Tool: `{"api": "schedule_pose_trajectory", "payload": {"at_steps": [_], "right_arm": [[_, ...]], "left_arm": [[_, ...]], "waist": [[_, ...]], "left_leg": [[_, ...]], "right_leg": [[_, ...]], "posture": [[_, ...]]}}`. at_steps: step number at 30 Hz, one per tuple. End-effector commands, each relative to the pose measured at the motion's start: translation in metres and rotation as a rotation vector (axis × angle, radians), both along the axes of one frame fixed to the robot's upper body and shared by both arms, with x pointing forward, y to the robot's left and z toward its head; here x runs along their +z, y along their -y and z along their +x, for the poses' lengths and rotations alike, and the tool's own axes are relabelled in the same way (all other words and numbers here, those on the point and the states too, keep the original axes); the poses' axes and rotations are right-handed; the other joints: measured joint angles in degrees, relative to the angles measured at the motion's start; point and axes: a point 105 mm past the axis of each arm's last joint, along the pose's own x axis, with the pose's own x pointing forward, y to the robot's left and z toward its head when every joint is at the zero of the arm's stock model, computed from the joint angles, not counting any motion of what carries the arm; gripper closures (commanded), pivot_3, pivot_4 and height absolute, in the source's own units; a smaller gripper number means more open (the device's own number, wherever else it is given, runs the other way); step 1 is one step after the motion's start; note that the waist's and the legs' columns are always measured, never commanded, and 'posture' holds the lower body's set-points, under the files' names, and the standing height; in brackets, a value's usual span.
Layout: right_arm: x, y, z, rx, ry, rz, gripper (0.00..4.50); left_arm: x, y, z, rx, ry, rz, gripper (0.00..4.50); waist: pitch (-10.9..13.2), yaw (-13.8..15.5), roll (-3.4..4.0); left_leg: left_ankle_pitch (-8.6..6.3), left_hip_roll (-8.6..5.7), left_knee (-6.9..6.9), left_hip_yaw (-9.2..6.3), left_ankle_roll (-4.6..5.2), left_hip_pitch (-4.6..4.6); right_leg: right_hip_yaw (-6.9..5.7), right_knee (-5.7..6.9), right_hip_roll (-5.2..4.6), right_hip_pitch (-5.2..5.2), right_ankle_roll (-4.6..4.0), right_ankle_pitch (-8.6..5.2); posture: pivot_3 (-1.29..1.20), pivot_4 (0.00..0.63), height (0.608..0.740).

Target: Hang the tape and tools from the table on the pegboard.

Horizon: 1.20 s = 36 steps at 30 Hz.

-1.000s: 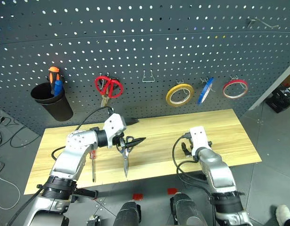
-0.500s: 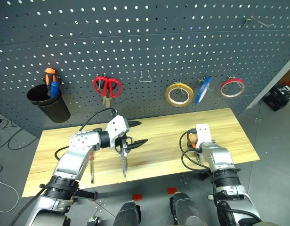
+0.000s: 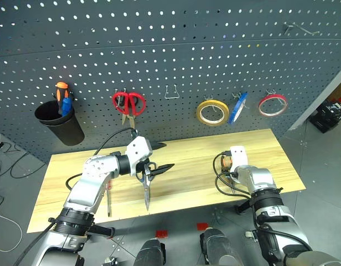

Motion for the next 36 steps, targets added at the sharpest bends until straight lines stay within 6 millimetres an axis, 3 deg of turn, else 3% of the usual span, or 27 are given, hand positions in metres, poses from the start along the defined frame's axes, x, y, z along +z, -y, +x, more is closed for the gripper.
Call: {"api": "schedule_pose_trajectory", "payload": {"at_steps": [1,3,5,7,9,12,16,19,27,36], "right_arm": [[0.006,-0.006,0.000,0.049,0.055,-0.024,1.77],[0.034,-0.027,0.005,0.086,0.187,0.047,1.77],[0.075,-0.050,0.000,0.143,0.345,0.126,1.77],[0.113,-0.073,-0.017,0.243,0.491,0.185,1.77],[0.139,-0.091,-0.034,0.334,0.591,0.219,1.77],[0.186,-0.118,-0.056,0.446,0.784,0.273,1.77],[0.237,-0.143,-0.058,0.537,0.995,0.325,1.77],[0.271,-0.164,-0.048,0.588,1.102,0.379,1.77],[0.335,-0.203,-0.016,0.682,1.325,0.398,1.77],[0.364,-0.205,0.013,0.691,1.480,0.303,1.77]], "left_arm": [[0.012,-0.009,0.000,0.034,0.038,-0.038,0.62],[0.015,-0.017,0.002,0.090,0.034,-0.091,0.62],[0.015,-0.027,-0.004,0.139,-0.015,-0.155,0.62],[0.011,-0.041,-0.009,0.212,-0.055,-0.207,0.62],[0.010,-0.054,-0.009,0.295,-0.067,-0.259,0.62],[0.010,-0.073,-0.012,0.418,-0.035,-0.317,0.62],[0.019,-0.072,-0.019,0.461,0.031,-0.367,0.62],[0.023,-0.076,-0.018,0.540,0.035,-0.407,0.62],[0.042,-0.065,-0.027,0.546,0.031,-0.427,0.62],[0.064,-0.037,-0.021,0.501,-0.002,-0.434,0.62]], "waist": [[-0.11,-0.09,0.02],[-0.16,-0.12,0.06],[-0.22,-0.20,0.17],[-0.33,-0.79,0.36],[-0.61,-1.28,0.48],[-0.92,-1.23,0.42],[-0.93,-0.73,0.40],[-0.93,0.14,0.40],[-0.86,1.50,0.43],[-0.80,3.12,0.47]], "left_leg": [[0.00,0.01,0.00,0.00,0.00,0.00],[0.00,0.02,-0.01,-0.01,0.00,-0.02],[0.01,0.04,-0.01,-0.01,-0.02,-0.11],[0.02,0.06,0.02,-0.01,-0.05,-0.36],[0.05,0.05,0.08,-0.03,-0.09,-0.84],[0.05,0.04,0.09,-0.16,-0.10,-0.86],[0.02,-0.02,0.11,-0.20,-0.03,-0.80],[0.03,-0.09,0.15,-0.18,-0.05,-0.78],[0.06,-0.04,0.07,-0.19,-0.10,-0.77],[0.07,-0.03,0.08,-0.20,-0.11,-0.75]], "right_leg": [[0.00,0.00,0.00,-0.01,0.00,0.00],[-0.01,0.00,0.00,-0.04,0.00,0.00],[0.01,0.03,0.00,-0.15,0.00,0.00],[0.05,0.06,0.00,-0.41,0.01,0.00],[0.04,0.14,-0.02,-0.87,0.01,0.01],[-0.06,0.11,-0.02,-0.85,0.01,0.01],[-0.07,0.09,-0.03,-0.80,0.01,0.02],[-0.05,0.10,-0.07,-0.79,0.01,0.03],[-0.07,0.09,0.00,-0.82,-0.02,0.05],[-0.10,0.10,0.03,-0.81,-0.05,0.07]], "posture": [[-0.10,0.123,0.740],[-0.09,0.121,0.740],[-0.09,0.117,0.740],[-0.09,0.117,0.740],[-0.08,0.120,0.740],[-0.08,0.127,0.740],[-0.05,0.138,0.740],[-0.02,0.146,0.740],[0.05,0.160,0.740],[0.10,0.177,0.740]]}}
